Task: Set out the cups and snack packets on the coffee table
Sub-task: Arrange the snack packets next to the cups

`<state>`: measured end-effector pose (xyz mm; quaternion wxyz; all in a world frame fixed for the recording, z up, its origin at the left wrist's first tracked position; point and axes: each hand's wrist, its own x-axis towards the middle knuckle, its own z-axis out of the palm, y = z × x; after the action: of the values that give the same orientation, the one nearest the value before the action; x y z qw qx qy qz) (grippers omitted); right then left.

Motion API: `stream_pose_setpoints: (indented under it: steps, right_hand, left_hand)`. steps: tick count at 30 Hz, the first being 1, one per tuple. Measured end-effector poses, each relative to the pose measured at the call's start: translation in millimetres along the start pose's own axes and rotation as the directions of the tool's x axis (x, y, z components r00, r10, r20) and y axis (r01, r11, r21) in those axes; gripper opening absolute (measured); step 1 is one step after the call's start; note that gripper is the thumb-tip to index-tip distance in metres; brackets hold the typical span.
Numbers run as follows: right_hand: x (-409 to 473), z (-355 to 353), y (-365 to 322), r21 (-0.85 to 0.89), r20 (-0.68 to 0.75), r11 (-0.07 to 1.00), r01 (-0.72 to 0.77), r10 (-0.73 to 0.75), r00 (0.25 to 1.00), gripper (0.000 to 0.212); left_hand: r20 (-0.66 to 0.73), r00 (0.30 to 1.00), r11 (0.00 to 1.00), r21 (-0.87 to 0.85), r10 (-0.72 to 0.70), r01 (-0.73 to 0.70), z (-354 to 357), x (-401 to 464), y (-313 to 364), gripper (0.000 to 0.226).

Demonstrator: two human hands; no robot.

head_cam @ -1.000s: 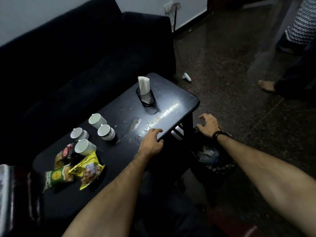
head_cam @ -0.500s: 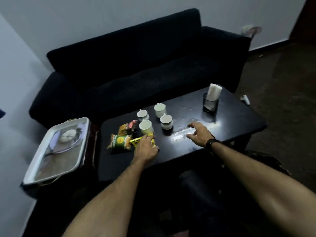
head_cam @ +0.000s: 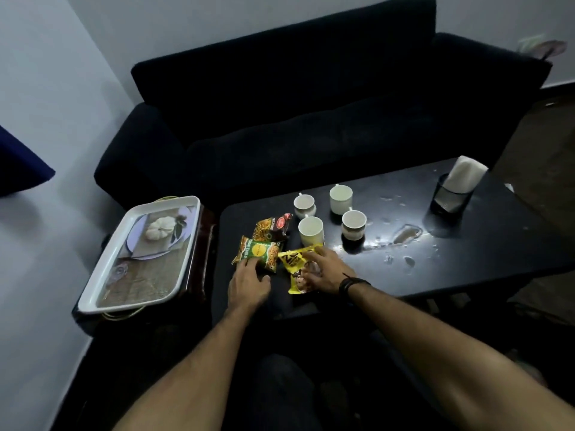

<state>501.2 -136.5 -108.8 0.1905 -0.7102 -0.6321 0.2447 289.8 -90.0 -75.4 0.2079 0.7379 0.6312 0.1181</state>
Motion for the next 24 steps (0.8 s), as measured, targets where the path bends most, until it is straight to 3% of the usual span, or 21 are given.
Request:
stream_pose_setpoints:
  steps: [7, 11, 13, 16, 19, 22, 24]
  right_hand:
    - [22, 24, -13, -0.1, -0.016, 0.986, 0.134, -0.136, 0.991, 0.06]
    - [48, 17, -38, -0.116, -0.194, 0.958, 0.263, -0.282, 0.94, 0.044]
    - [68, 15, -54, -0.164, -0.189, 0.939, 0.303, -0.331, 0.924, 0.046]
    - [102, 14, -70, -0.25, -0.006, 0.932, 0.26, -0.271, 0.963, 0.059]
    - [133, 16, -74, -0.404, 0.137, 0.895, 0.191, -0.147, 0.98, 0.057]
    - [146, 22, -70, -0.461, 0.214, 0.877, 0.137, -0.04, 0.976, 0.056]
    - [149, 28, -70, -0.513, 0.191, 0.849, 0.122, -0.026, 0.981, 0.057]
  left_hand:
    - [-0.103, 0.977, 0.977, -0.123, -0.185, 0.172, 15, 47, 9, 0.07]
    - [-0.032, 0.969, 0.962, -0.131, -0.246, 0.24, 25, 71, 12, 0.067]
    - [0.025, 0.964, 0.956, -0.125, -0.264, 0.265, 33, 78, 9, 0.067]
    - [0.076, 0.95, 0.94, -0.144, -0.301, 0.31, 43, 83, 0, 0.07]
    - [0.072, 0.95, 0.941, -0.132, -0.304, 0.311, 46, 88, -14, 0.071]
    - [0.059, 0.96, 0.955, -0.105, -0.272, 0.277, 46, 98, -28, 0.073]
    - [0.072, 0.968, 0.961, -0.12, -0.242, 0.249, 42, 109, -35, 0.078]
